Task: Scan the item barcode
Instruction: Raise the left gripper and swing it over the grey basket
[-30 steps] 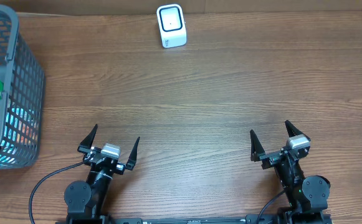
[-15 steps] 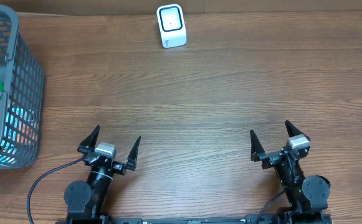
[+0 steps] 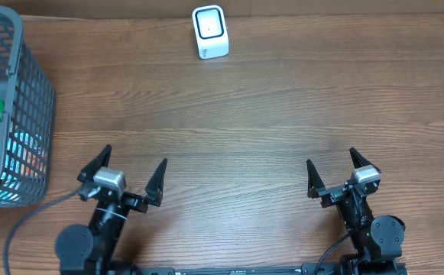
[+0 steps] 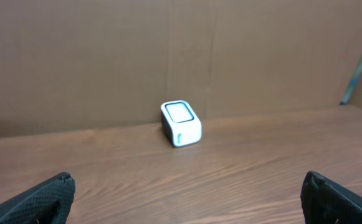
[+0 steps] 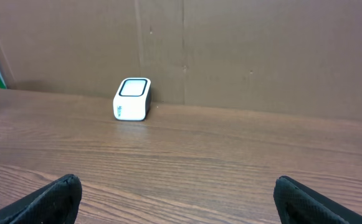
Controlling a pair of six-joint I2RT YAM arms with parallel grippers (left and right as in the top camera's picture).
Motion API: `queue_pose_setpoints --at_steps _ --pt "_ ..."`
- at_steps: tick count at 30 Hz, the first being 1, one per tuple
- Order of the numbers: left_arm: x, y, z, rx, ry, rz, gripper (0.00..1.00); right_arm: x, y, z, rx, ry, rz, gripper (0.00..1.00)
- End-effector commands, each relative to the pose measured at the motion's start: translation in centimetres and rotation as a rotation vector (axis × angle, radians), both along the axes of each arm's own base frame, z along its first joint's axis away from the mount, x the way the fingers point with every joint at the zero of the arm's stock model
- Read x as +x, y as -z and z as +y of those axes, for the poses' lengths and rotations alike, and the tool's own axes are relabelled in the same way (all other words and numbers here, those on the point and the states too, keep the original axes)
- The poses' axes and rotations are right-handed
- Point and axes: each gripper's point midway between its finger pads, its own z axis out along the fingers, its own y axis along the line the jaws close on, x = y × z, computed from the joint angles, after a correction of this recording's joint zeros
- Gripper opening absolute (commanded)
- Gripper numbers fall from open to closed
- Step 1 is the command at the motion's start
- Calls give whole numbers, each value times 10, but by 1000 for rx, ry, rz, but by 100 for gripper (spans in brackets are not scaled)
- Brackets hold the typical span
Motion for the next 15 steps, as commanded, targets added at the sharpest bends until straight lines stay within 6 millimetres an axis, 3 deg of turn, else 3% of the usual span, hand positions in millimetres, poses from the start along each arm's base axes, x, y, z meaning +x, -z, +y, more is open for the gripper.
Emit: queue_pose_setpoints --at_steps 1,8,15 --pt "1 -31 -15 -16 92 16 100 0 1 0 5 0 -6 100" --pt "17 -80 -39 -37 248 172 100 0 1 0 5 0 -6 100" --pt "35 -119 -44 -26 282 374 100 0 1 0 5 0 -6 100"
